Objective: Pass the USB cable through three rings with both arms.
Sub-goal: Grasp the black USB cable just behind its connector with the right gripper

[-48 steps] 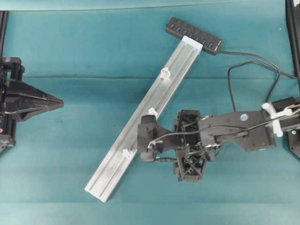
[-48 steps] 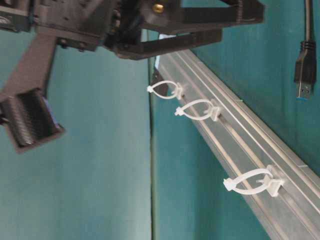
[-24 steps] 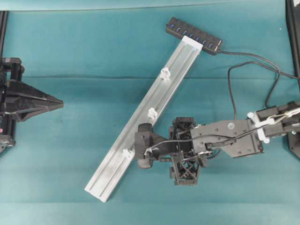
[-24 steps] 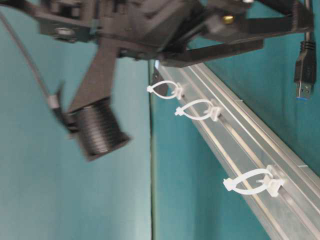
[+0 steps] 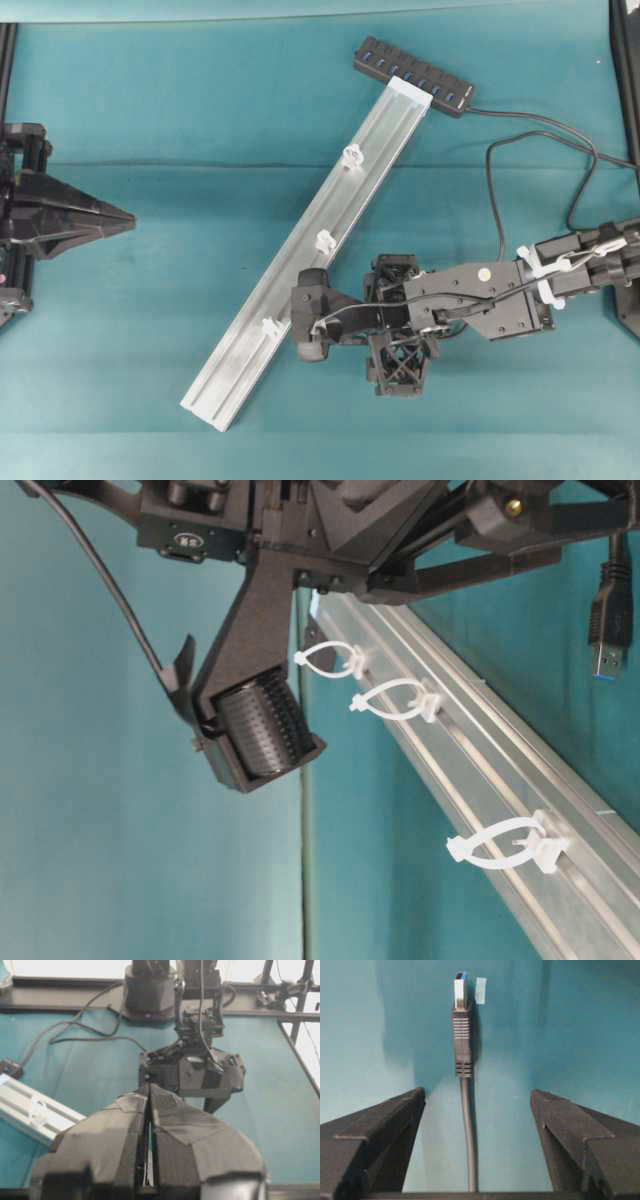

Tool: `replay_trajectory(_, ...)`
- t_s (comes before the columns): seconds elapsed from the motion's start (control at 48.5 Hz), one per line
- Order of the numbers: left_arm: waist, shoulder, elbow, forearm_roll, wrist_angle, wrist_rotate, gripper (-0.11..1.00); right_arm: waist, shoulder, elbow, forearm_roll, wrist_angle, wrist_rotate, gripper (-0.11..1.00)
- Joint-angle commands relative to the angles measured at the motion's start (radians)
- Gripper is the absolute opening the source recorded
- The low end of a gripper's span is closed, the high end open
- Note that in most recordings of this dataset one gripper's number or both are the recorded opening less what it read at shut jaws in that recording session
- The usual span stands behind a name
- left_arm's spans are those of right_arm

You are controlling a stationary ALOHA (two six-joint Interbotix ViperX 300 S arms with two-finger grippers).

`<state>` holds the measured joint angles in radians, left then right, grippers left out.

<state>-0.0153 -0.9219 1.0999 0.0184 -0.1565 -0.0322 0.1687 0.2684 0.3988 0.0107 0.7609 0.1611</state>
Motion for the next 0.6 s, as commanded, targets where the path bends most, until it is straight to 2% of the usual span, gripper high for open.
replay_trajectory(0.0, 0.002, 0.003, -0.023, 0.003, -0.005, -0.002, -0.01, 0.012, 0.009, -0.002, 0.005, -0.003, -0.002, 0.84)
replay_trajectory(0.103, 0.002, 0.003, -0.023, 0.003, -0.005, -0.002, -0.01, 0.02, 0.011, -0.002, 0.005, 0.0, 0.002, 0.81)
replay_trajectory(0.186, 0.002, 0.003, -0.023, 0.002, -0.005, -0.002, -0.01, 0.021, 0.014, -0.002, 0.005, 0.002, 0.003, 0.74)
replay_trajectory(0.475, 0.003, 0.003, -0.023, 0.003, -0.005, -0.002, -0.01, 0.008, 0.02, -0.002, 0.005, 0.006, 0.005, 0.25)
replay_trajectory(0.578, 0.002, 0.002, -0.021, 0.002, -0.005, -0.002, -0.01, 0.006, 0.023, -0.002, 0.005, 0.006, 0.002, 0.15)
